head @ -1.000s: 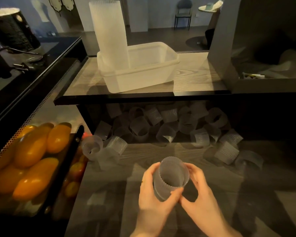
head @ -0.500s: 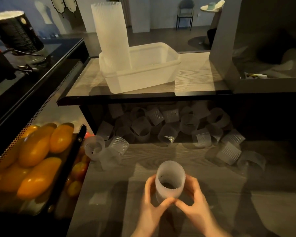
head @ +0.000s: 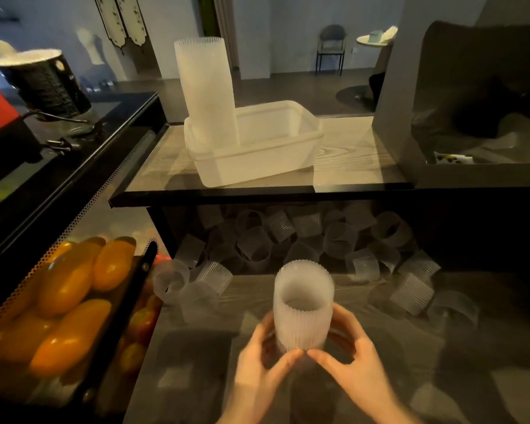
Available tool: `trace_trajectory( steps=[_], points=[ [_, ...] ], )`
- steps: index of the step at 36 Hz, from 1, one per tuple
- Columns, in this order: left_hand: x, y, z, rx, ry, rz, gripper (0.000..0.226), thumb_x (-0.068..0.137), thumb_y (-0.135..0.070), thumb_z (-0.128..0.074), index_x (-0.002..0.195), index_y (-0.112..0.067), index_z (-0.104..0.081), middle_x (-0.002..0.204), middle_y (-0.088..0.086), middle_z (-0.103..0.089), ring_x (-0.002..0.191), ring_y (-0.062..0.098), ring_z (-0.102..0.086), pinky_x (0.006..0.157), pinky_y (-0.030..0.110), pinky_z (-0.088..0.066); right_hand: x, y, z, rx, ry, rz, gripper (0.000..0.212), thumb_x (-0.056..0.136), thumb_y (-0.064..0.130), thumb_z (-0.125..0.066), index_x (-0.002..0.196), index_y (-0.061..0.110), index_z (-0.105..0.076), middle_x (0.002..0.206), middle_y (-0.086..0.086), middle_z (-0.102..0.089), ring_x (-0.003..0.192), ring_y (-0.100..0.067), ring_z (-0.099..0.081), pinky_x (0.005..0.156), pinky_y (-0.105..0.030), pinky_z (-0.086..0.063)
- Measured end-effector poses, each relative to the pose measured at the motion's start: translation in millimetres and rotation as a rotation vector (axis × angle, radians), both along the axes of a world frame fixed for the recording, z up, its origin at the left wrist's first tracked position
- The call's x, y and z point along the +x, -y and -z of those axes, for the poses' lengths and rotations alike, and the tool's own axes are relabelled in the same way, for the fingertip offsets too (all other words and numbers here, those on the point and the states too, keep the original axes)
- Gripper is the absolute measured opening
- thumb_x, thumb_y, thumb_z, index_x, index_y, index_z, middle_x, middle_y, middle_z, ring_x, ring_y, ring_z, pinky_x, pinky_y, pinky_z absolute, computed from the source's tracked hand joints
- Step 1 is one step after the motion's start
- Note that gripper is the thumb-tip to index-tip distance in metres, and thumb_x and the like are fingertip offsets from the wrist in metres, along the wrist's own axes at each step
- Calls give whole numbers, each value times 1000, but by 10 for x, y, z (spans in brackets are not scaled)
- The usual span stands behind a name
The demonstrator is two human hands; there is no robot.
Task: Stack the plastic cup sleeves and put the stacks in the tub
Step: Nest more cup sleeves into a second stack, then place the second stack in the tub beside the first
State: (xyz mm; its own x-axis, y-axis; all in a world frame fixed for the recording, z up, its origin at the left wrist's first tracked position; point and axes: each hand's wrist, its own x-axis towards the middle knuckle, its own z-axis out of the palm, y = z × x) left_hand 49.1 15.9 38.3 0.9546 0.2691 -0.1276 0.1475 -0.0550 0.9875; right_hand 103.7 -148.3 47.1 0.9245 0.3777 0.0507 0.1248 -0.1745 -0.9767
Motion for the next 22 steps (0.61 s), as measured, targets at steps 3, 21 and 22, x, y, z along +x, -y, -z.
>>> trace_trajectory(
  steps=[3,21,22],
  points=[
    [119,-146,-542,168,134,38,70,60,-60,-75,122,-59,-40,115,-26,-60,107,-10,-55,84,7,-45,154,-113,-532,69,105,17,70,55,45,-81,115,57,-48,114,22,-61,106,3,-58,83,-8,-46],
    [1658,-839,-2995,570,501,-273,57,86,-50,-55,131,-24,-31,110,-9,-46,92,5,-49,76,26,-49,1760,-1085,-2990,165,513,-63,61,79,32,-71,133,20,-43,119,-1,-60,103,-9,-60,73,-15,-53],
    [1736,-863,-3019,563,502,-279,57,87,-49,-55,131,-22,-31,110,-7,-46,88,3,-49,73,23,-49,1852,-1135,-3024,163,514,-55,61,80,30,-72,133,19,-43,119,-1,-59,104,-10,-60,73,-16,-53]
  ],
)
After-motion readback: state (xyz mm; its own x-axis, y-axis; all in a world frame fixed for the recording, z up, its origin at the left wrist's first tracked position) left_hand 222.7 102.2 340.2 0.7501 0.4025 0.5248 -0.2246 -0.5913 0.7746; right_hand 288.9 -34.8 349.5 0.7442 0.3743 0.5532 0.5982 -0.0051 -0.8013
